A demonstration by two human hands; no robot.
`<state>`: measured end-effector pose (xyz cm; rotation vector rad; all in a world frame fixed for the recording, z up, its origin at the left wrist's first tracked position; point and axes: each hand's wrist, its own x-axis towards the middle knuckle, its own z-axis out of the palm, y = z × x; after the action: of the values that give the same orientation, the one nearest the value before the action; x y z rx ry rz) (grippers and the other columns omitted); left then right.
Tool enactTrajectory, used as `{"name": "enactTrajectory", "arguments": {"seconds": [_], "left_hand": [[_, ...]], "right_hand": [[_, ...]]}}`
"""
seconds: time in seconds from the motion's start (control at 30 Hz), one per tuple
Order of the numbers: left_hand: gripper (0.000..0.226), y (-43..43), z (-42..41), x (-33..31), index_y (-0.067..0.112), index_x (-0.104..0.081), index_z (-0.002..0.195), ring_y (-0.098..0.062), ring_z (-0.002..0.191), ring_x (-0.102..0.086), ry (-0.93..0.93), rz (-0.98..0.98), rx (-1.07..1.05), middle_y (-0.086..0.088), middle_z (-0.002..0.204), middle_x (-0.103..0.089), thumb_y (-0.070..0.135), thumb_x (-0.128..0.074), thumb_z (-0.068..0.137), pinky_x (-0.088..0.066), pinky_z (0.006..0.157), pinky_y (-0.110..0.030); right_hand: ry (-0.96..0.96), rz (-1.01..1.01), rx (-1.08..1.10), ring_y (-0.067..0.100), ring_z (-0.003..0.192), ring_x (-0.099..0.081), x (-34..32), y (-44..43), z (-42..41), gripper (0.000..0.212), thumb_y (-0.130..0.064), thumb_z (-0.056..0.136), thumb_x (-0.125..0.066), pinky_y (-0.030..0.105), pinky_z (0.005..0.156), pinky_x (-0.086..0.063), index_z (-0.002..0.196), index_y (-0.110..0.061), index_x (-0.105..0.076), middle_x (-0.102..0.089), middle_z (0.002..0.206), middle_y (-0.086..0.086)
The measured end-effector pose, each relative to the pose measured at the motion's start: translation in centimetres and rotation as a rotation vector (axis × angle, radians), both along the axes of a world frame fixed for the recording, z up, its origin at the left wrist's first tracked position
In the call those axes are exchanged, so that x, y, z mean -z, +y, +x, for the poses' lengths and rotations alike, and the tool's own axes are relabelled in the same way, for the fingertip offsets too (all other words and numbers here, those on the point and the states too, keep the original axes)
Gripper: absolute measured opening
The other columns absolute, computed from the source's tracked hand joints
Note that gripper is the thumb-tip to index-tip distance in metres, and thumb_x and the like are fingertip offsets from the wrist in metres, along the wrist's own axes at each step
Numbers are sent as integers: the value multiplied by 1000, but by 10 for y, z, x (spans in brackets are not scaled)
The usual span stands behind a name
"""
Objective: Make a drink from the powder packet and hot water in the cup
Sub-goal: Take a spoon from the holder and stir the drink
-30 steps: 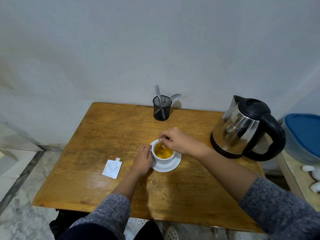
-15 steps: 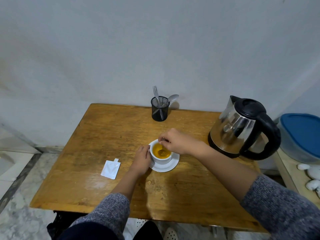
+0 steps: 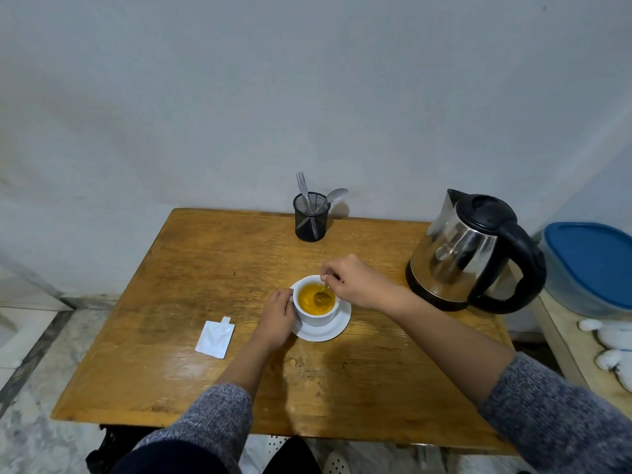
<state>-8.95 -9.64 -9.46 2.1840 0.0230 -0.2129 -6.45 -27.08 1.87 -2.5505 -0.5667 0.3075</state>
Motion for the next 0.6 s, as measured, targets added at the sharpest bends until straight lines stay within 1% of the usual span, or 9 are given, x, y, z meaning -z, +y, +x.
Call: {"name": "enactTrajectory", "arguments": {"seconds": [0.03, 0.1, 0.17, 0.3, 0.4, 0.5, 0.6], "left_hand": [[32, 0, 0, 0, 13, -51, 123, -21, 112, -48, -2, -3, 1, -11, 123, -52, 23, -35, 97, -40, 99, -36], [32, 1, 1, 1, 13, -51, 123, -21, 112, -48, -10, 0, 9, -12, 123, -52, 23, -35, 97, -39, 99, -36], [32, 2, 1, 2, 13, -51, 123, -21, 112, -47, -19, 11, 17, -12, 123, -52, 23, -34, 98, -39, 98, -35], [29, 2, 1, 3, 14, -52, 120, -19, 108, -47, -41, 12, 27, -12, 119, -53, 20, -35, 97, -37, 95, -31], [29, 3, 1, 4, 14, -52, 120, -20, 109, -48, -52, 11, 40, -12, 118, -53, 20, -35, 97, -38, 95, -32], [31, 6, 2, 5, 15, -51, 122, -19, 111, -46, -32, 14, 51, -10, 120, -52, 23, -35, 97, -38, 98, -33], [31, 5, 1, 3, 17, -50, 123, -17, 111, -46, -20, 6, 52, -10, 122, -51, 23, -34, 98, -37, 98, -30]], "right_hand": [[-1, 7, -10, 17, 81, -58, -1, -2, -1, 22, -20, 96, -47, 31, 66, -47, 103, -10, -65, -69, 99, 10], [-10, 22, -40, 20, 85, -61, -3, -7, -2, 20, -22, 95, -49, 39, 74, -54, 100, -12, -66, -69, 98, 8], [-21, 47, -78, 21, 88, -62, -9, -12, -3, 18, -21, 93, -52, 43, 78, -56, 98, -12, -66, -68, 98, 7], [-70, 99, -161, 18, 89, -62, -23, -20, -5, 15, -16, 91, -55, 37, 79, -56, 95, -9, -67, -67, 97, 5], [-116, 41, -284, 18, 85, -62, -29, -26, -9, 14, -14, 90, -53, 36, 76, -55, 94, -8, -65, -66, 95, 5], [-115, 54, -289, 16, 87, -61, -31, -28, -9, 16, -15, 89, -52, 37, 77, -55, 94, -9, -65, -66, 96, 4], [-52, 13, -262, 14, 90, -60, -31, -25, -7, 16, -18, 91, -52, 36, 80, -55, 97, -12, -65, -65, 99, 2]]}}
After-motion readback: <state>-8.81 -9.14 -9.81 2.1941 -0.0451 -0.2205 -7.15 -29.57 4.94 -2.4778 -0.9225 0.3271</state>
